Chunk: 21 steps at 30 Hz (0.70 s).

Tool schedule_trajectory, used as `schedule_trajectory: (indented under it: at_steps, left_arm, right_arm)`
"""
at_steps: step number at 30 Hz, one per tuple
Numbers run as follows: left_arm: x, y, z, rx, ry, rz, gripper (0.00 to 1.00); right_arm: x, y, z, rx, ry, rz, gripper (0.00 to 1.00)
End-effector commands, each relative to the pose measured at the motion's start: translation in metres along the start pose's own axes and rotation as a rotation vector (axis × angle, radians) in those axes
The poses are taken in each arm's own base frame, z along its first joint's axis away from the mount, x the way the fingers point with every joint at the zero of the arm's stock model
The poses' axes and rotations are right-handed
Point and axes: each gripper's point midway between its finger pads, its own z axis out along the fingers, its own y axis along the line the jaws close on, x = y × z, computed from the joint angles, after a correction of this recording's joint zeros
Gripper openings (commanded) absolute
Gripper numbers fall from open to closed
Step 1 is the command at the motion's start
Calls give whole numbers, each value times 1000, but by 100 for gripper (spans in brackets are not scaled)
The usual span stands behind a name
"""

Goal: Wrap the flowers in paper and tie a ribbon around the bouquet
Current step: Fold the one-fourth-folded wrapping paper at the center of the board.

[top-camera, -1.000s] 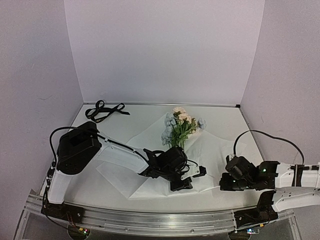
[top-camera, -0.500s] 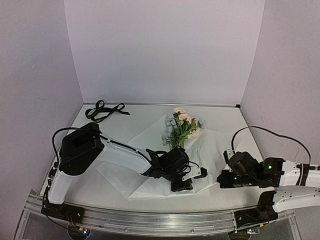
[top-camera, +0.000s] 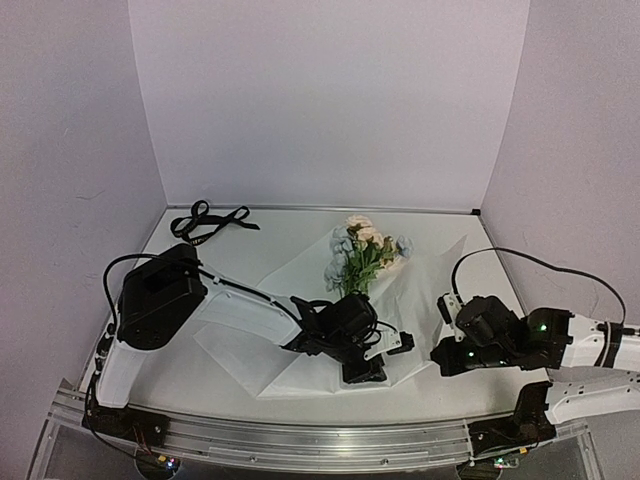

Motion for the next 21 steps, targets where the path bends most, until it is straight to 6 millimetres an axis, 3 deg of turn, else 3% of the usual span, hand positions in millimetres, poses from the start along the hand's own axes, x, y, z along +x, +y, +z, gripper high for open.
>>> schedule_trajectory:
  at_steps: [1, 4, 6, 11, 13, 17, 21]
  left_arm:
    - [-41, 12, -49, -18, -131, -91, 43]
    - [-59, 17, -78, -23, -210, -167, 50]
    - [-60, 19, -96, -23, -235, -222, 54]
    - [-41, 14, -133, -30, -242, -377, 59]
    - [-23, 16, -144, -77, -220, -442, 60]
    - [42, 15, -155, -152, -106, -605, 62]
    - [72, 3, -167, -148, -79, -707, 65]
  right_arm:
    - [0, -9, -9, 46, 2, -41, 0]
    - [2, -18, -9, 85, -5, -39, 0]
    - [1, -23, -10, 109, -15, -40, 0]
    - [2, -30, -10, 146, -17, -38, 0]
    - [3, -31, -9, 152, -12, -37, 0]
    - [5, -34, -6, 169, -14, -31, 0]
    - [5, -36, -5, 180, -11, -26, 0]
